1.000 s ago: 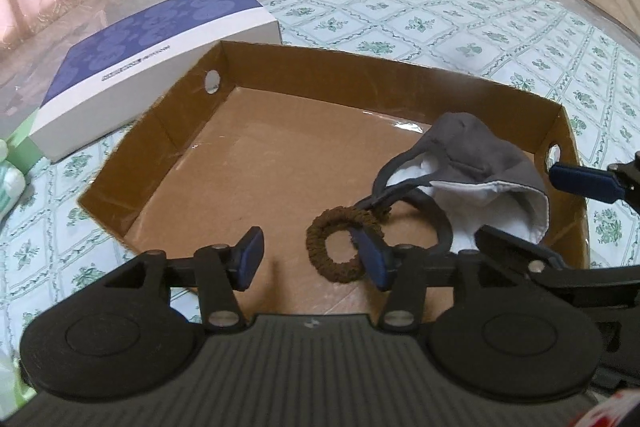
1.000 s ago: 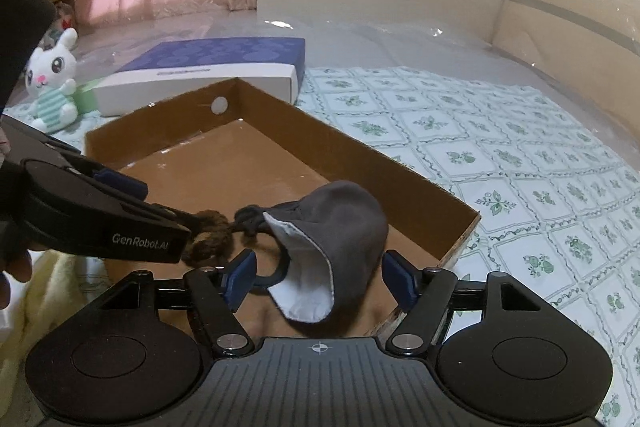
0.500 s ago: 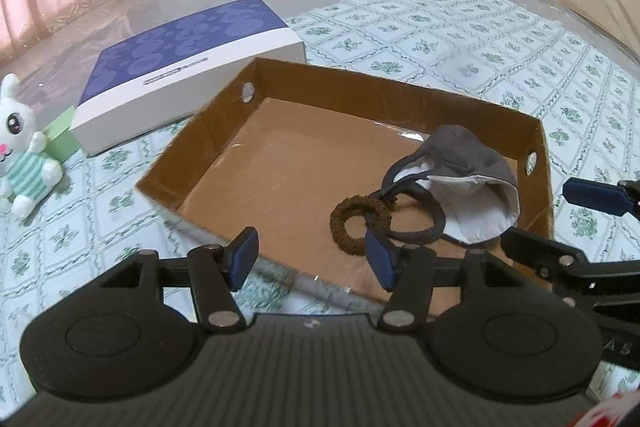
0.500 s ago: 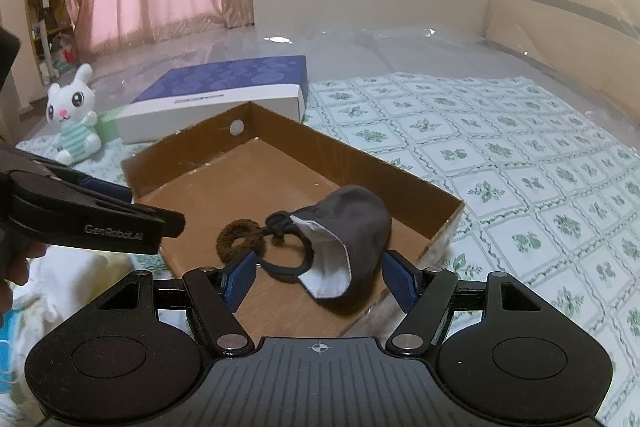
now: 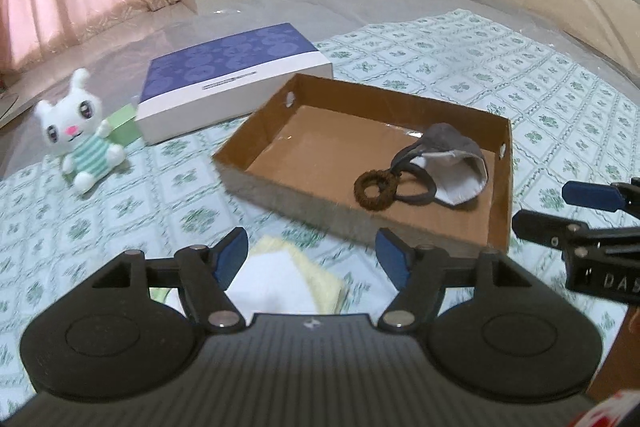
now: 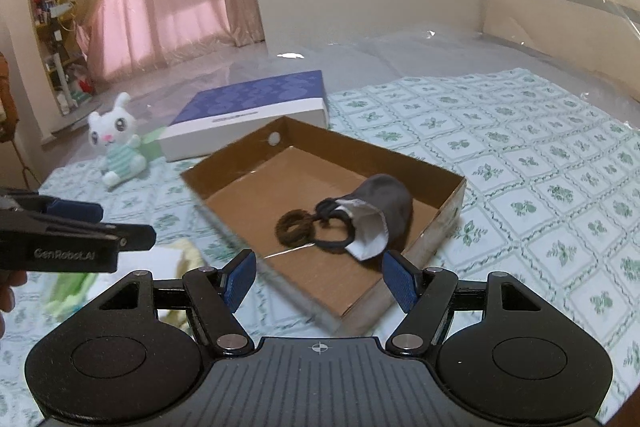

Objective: Organize soft objects
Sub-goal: 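Open both grippers to drop the mask and hair tie into the box, then move both tools back over the pile of soft items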

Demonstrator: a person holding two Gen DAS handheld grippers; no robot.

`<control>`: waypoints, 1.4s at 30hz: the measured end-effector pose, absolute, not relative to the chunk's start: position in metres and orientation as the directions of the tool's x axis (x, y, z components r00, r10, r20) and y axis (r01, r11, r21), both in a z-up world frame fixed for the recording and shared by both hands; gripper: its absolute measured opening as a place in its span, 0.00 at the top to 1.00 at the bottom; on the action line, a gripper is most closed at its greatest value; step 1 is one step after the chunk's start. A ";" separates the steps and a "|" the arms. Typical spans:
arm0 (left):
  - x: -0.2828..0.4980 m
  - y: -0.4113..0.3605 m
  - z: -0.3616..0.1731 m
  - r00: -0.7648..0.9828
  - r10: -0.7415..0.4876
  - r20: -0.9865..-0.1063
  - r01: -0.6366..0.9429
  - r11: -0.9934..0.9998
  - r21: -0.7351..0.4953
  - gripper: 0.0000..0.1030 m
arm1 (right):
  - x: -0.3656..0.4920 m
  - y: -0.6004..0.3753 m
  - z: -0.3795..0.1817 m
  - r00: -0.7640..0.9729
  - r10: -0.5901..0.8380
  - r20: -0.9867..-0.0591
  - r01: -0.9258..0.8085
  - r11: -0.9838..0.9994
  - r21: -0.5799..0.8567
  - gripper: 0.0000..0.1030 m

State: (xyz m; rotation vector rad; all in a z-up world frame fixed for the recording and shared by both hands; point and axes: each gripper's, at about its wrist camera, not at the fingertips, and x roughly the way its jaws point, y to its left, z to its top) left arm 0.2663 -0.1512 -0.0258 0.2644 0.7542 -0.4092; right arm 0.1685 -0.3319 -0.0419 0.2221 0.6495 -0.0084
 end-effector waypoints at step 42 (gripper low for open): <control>0.099 0.021 -0.013 0.718 -0.054 -0.694 0.153 0.985 0.082 0.21 | 0.099 -0.222 -0.043 0.705 0.383 -0.597 -0.250 0.922 0.295 0.30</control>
